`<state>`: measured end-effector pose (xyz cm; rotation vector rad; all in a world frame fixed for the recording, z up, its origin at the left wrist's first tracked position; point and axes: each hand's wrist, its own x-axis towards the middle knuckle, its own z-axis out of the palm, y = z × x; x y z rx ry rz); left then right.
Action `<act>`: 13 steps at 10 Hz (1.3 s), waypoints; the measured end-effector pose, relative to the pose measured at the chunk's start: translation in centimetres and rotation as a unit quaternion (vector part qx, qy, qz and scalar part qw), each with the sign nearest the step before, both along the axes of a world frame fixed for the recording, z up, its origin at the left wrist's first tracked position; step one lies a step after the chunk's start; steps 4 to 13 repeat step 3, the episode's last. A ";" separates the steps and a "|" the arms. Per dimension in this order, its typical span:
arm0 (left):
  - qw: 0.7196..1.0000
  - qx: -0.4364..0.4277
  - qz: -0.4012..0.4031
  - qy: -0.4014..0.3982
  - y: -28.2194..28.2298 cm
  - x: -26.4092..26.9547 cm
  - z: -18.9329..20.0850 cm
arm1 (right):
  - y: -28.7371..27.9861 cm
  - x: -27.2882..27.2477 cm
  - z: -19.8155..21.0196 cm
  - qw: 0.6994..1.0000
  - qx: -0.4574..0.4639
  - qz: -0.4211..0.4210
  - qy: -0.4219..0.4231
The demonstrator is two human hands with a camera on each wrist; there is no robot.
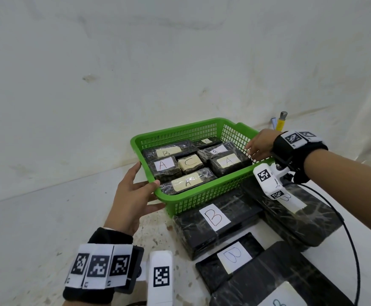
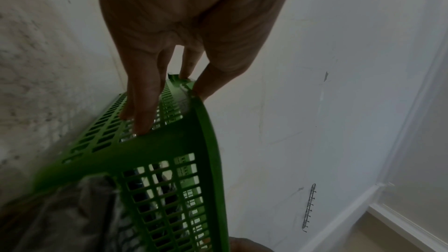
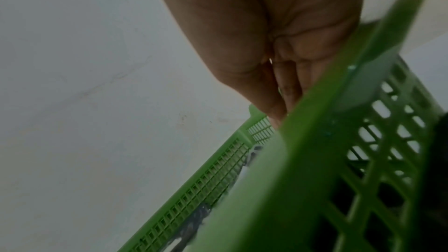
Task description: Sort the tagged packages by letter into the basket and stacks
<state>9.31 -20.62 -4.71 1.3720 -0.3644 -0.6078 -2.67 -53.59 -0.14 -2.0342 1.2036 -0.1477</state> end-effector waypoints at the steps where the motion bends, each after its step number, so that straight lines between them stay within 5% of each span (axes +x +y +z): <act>1: 1.000 -0.007 0.014 -0.002 0.1 -0.4 -0.2 | 0.8 -0.7 0.8 0.999 -0.013 -0.026 -0.045; 3: 0.997 -0.006 0.070 0.027 -0.3 -1.6 -0.8 | 4.6 -3.4 3.2 0.981 0.043 -0.014 -0.188; 13: 0.997 -0.006 0.070 0.027 -0.3 -1.6 -0.8 | 4.6 -3.4 3.2 0.981 0.043 -0.014 -0.188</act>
